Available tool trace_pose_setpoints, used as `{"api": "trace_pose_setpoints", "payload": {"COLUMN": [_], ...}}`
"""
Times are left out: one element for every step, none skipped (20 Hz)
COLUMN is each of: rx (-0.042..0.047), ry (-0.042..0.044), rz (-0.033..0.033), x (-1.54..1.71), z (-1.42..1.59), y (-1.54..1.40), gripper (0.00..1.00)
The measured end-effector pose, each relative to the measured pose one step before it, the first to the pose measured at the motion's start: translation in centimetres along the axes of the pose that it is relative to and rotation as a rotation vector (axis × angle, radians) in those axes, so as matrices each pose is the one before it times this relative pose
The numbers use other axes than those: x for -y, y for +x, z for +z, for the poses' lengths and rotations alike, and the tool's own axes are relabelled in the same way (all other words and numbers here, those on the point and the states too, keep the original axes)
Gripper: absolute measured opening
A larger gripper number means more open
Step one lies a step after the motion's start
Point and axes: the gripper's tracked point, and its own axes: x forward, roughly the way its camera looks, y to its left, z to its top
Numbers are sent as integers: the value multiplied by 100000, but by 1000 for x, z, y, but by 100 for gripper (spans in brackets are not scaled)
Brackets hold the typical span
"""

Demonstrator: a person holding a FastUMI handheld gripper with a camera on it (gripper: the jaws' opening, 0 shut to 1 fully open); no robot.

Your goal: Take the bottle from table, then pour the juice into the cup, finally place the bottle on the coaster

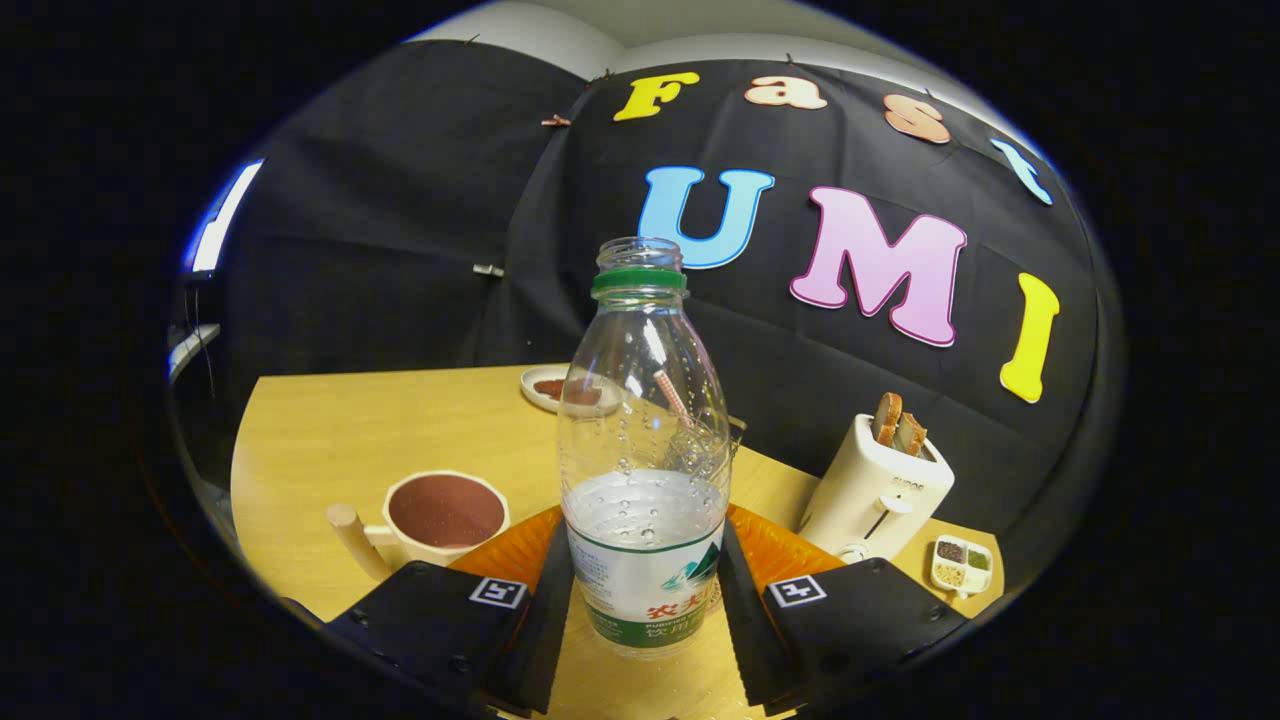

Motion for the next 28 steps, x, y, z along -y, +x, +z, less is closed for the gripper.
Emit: {"api": "trace_pose_setpoints", "payload": {"rx": [1702,1369,1387,1482,1538,1557,971,889,908,307,-242,-1247,-1088,-742,-299,-70,-165,-19,-385,-359,-487,-433,-133,258,80,5,-294,-378], "ry": [5268,5228,4460,3185,2238,2471,2317,1138,-421,-1715,-1998,-1044,153,703,375,-371,-594,279,367,249,-431,-799,-869,-623,-516,-326,97,326], "rz": [161,-334,-801,-1130,-698,-88,104,-726,-956,-1461,-1175,-1358,-681,-677,-360,-657,-1044,111,-2,432,265,-69,-5,2,-101,22,58,33], "x": [243,490,573,637,750,541,253,542,614,681,532,561,269,239,162,247,343,53,-123,-156,-140,-42,-18,-117,-93,1,-103,-31], "z": [26,43,102,48,100,-26,-218,-101,-194,-266,-377,-606,-604,-410,-114,-65,-151,-160,-190,-147,-228,-168,-154,33,64,-7,-84,-63], "y": [530,572,605,638,626,608,539,483,343,311,256,213,167,200,84,115,117,131,96,33,41,53,60,138,-38,-12,-51,-29], "gripper": [72,72,72,72,72,72,72,72,72,72,72,72,72,72,73,73,73,73,74,74,74,74,74,74,75,76,77,78]}}
